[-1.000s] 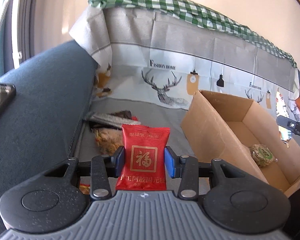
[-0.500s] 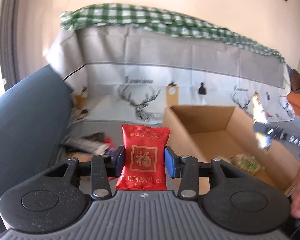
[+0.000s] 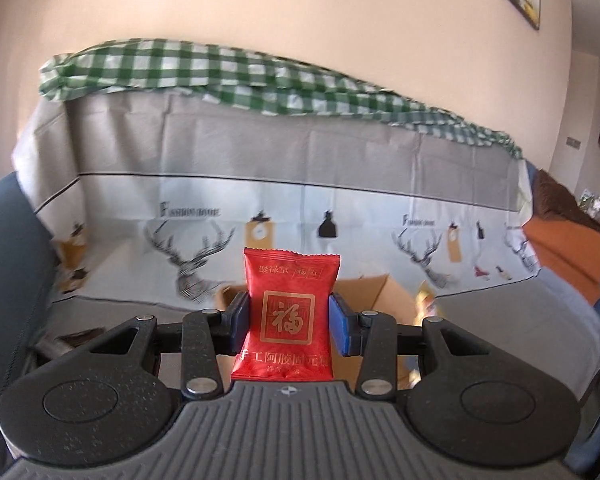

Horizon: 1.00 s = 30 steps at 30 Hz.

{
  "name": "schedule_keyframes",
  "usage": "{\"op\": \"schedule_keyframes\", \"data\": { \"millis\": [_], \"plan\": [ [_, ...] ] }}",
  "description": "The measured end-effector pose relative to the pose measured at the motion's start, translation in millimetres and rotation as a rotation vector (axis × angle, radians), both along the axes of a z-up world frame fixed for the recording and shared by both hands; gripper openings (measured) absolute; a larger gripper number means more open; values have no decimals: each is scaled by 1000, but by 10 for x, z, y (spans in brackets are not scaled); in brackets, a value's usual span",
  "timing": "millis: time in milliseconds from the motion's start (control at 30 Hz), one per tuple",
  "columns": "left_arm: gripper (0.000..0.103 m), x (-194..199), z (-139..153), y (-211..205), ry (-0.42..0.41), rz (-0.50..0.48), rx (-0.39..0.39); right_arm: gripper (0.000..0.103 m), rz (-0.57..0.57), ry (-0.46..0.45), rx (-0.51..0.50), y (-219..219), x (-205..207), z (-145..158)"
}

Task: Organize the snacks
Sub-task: 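Carry the red packet and yellow wafer bar toward the box with both tools, then open both tools over the box to drop the red packet and wafer bar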

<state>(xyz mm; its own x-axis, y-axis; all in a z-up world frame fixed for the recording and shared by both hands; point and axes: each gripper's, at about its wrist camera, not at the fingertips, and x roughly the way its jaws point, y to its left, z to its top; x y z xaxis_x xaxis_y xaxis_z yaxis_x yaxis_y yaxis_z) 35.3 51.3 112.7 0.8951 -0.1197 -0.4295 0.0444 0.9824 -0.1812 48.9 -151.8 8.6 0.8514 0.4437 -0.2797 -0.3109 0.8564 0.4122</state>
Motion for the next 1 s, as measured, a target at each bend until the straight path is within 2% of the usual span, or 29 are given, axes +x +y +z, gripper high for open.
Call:
{"op": "schedule_keyframes", "data": {
  "millis": [200,367,900,967,1000],
  "plan": [
    [46,203,-41,-228,13,-32,-24,17,-20,13,-2,-3,27,-13],
    [46,212,-145,-347,25,-58,-19,17,-28,17,-3,-3,36,-21],
    [46,148,-205,-402,34,-82,-22,18,-36,21,-4,13,45,-29],
    [48,147,-203,-403,35,-80,-24,21,-40,29,-6,14,53,-36],
    [49,141,-204,-401,33,-77,-25,37,-43,40,-11,23,63,-45]
  ]
}}
